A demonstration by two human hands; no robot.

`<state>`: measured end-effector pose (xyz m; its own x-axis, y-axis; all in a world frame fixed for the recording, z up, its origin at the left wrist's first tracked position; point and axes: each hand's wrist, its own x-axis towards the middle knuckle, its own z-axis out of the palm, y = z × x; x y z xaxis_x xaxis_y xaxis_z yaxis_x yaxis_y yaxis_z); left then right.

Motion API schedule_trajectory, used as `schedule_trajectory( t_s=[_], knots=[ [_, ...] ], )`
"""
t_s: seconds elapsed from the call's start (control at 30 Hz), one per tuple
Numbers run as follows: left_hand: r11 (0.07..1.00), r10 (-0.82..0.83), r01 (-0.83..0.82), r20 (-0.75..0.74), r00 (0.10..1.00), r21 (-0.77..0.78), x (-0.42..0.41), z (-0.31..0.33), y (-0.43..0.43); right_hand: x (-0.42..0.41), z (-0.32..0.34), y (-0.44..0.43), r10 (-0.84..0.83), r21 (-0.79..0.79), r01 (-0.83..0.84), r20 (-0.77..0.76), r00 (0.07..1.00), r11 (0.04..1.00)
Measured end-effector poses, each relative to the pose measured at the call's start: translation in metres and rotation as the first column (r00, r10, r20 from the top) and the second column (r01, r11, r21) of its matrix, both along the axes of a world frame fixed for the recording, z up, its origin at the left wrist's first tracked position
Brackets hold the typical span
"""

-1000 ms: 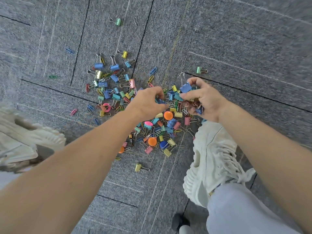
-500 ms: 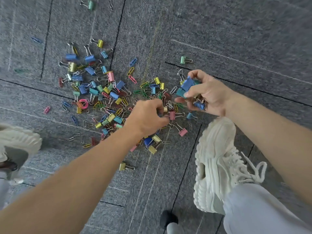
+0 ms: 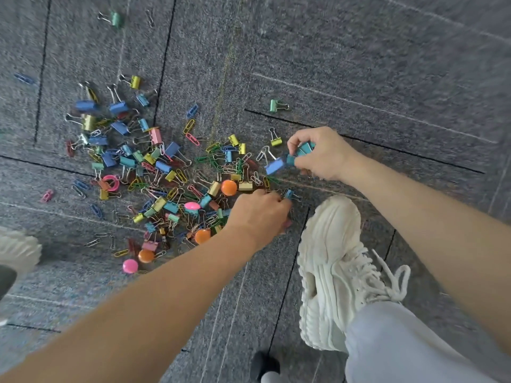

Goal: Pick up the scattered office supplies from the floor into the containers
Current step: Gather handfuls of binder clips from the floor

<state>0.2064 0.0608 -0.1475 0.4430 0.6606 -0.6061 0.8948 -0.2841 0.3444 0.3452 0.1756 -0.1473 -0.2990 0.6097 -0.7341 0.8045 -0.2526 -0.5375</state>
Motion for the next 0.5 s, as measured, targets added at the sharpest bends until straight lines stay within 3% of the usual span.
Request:
schedule_trajectory(
  t_s=[0.5],
  knots=[
    [0.981,0.161,-0.177,-0.179,0.971,-0.081,-0.011,0.003,-0.01,-0.003,-0.011,-0.009,0.15,0.251,-0.183,0.144,0.978,0.951]
  ],
)
